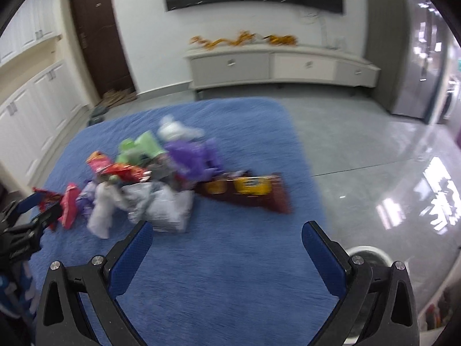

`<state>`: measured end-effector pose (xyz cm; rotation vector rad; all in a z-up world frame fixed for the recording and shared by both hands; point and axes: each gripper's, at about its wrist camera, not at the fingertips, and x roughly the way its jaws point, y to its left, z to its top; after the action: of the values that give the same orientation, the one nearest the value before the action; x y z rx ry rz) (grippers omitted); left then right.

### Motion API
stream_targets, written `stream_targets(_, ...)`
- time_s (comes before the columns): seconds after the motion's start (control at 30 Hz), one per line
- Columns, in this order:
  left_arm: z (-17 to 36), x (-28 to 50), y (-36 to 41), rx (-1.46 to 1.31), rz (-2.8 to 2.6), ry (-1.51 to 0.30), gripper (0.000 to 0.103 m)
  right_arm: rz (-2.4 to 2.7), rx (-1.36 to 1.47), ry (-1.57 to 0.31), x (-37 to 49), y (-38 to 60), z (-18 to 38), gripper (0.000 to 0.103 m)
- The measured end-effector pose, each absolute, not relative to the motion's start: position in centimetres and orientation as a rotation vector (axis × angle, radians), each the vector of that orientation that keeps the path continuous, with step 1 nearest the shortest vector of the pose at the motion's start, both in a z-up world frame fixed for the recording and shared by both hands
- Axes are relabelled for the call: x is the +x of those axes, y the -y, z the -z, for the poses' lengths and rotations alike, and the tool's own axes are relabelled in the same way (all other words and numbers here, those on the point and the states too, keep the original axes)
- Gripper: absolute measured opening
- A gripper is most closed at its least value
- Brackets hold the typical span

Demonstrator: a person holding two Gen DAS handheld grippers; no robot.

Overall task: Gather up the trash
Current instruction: 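Grasp the white printed plastic bag with the right tool while the left tool grasps the pink wrapper, then carry both items over the trash bin and open both tools to drop them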

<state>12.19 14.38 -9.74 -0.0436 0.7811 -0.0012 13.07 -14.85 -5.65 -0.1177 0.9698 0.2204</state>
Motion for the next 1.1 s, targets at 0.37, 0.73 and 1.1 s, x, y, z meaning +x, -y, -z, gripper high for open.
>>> stream_targets(0.37,12.6,14.0,-17.7,-0.177,0.052,-0.884,0.056,-0.418,-0.059,-1.058,16.4,10.8,8.9,0.077)
stream_targets(0.73,12.4,12.4,-17.4,-0.220,0.086,-0.861,0.032,-0.449,-0.030,-1.060,14.5,11.9,9.1,0.047)
stream_targets(1.1,9.1,9.7,-15.6,-0.226,0.097,-0.795,0.031,-0.435,0.034,-0.970,10.2,16.0,6.3,0.045)
